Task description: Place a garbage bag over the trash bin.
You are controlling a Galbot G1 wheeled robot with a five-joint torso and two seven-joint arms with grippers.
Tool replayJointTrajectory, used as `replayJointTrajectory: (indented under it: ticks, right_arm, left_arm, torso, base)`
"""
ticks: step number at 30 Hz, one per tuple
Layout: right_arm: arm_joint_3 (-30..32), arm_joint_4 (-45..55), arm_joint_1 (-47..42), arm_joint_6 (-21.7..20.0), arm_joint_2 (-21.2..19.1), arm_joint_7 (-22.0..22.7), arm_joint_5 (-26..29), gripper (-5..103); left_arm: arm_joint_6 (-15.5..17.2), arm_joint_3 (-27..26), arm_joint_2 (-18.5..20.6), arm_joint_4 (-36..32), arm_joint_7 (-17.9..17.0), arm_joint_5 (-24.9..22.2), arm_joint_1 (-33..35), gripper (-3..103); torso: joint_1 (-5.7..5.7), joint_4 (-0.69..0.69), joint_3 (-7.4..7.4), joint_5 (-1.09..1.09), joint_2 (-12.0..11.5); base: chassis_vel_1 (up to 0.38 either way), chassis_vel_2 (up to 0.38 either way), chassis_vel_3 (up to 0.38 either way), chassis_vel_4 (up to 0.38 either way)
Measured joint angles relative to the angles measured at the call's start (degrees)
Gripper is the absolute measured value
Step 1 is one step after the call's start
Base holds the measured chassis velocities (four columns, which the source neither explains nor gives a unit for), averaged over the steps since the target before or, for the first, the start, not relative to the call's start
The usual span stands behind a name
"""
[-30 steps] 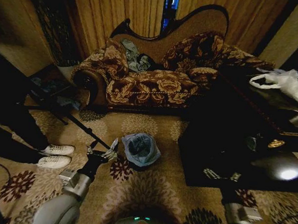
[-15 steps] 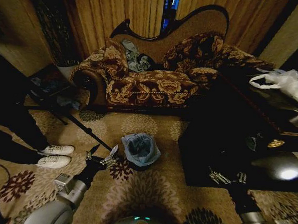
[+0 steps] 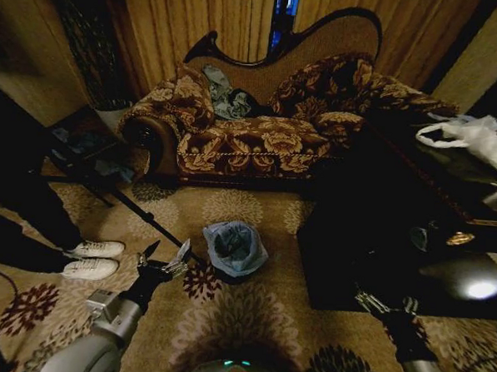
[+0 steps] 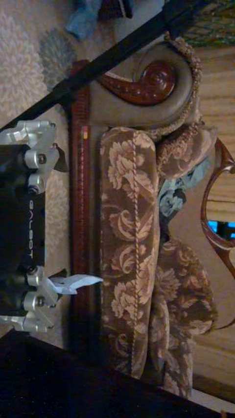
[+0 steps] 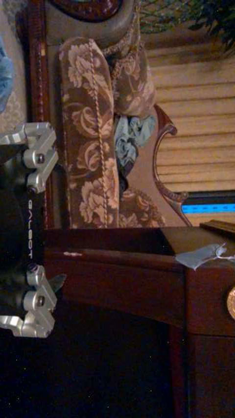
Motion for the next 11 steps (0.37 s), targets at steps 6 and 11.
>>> replayJointTrajectory:
  ticks: [6, 11]
  right_arm:
    - [-0.64, 0.02, 0.3, 0.0, 1.88, 0.41, -1.49, 100]
    - [-1.41, 0.2, 0.42, 0.0, 3.17, 0.59, -2.6, 100]
  left_arm:
    - [0.03, 0.65, 0.92, 0.02, -0.16, -0.65, -0.96, 100]
    - [0.11, 0.9, 1.46, 0.05, -0.58, -1.18, -1.35, 100]
  torso:
    - [0.0, 0.0, 0.0, 0.0, 0.0]
    - [0.0, 0.0, 0.0, 0.0, 0.0]
  base:
    - [0.0, 0.0, 0.0, 0.0]
    - [0.0, 0.0, 0.0, 0.0]
